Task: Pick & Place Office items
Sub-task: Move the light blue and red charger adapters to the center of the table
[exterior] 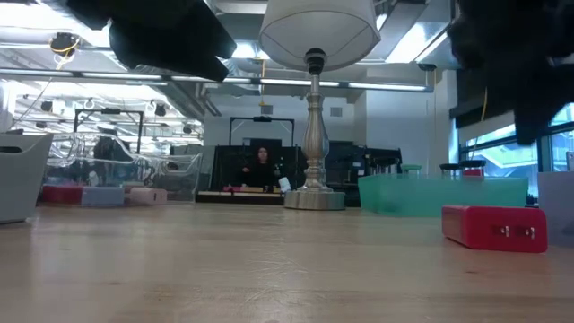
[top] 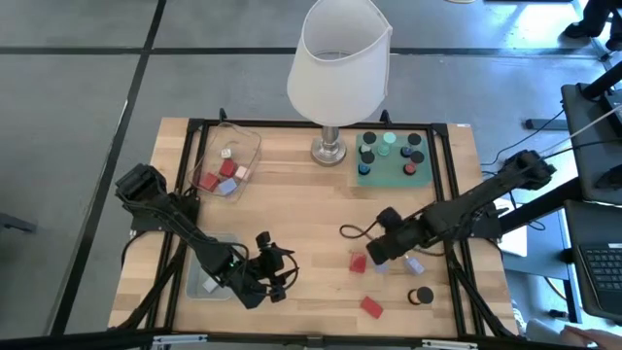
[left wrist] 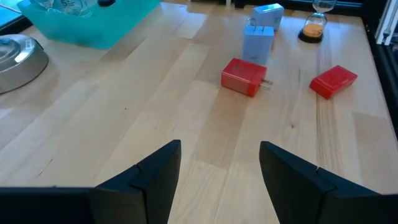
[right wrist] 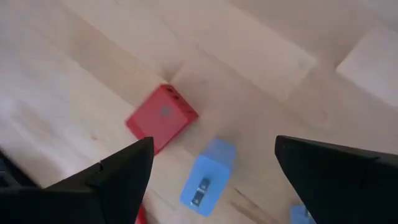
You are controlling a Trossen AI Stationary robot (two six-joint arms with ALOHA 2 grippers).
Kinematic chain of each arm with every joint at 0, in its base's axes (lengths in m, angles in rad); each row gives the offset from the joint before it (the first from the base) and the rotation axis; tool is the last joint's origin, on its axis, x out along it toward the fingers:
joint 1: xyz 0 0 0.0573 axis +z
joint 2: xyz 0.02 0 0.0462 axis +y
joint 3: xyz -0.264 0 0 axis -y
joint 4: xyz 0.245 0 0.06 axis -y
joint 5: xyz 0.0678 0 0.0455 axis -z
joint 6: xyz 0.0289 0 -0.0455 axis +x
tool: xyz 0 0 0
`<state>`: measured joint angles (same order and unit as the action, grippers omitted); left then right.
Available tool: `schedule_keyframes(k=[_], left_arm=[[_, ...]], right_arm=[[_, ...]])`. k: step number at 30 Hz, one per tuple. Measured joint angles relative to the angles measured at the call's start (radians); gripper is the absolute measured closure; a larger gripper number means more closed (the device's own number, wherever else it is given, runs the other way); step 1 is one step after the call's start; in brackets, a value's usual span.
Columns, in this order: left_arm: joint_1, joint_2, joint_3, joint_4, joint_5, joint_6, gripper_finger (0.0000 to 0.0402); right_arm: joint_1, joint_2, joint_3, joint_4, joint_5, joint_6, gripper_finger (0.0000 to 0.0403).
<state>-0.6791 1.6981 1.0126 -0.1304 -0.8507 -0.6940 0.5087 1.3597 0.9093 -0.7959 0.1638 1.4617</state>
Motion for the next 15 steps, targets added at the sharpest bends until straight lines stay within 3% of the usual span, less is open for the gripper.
schedule_keyframes(k=[7,15], left_arm=[[-0.015,0.0,0.0,0.0,0.007,0.0,0.0187],[-0.015,0.0,0.0,-0.001,0.008,0.0,0.0187]], right_arm=[[0.0,0.185,0.051,-0.013,-0.068,-0.003,0.0064],[0.007,0.26,0.067,-0.016,-0.105,-0.006,0.0064]])
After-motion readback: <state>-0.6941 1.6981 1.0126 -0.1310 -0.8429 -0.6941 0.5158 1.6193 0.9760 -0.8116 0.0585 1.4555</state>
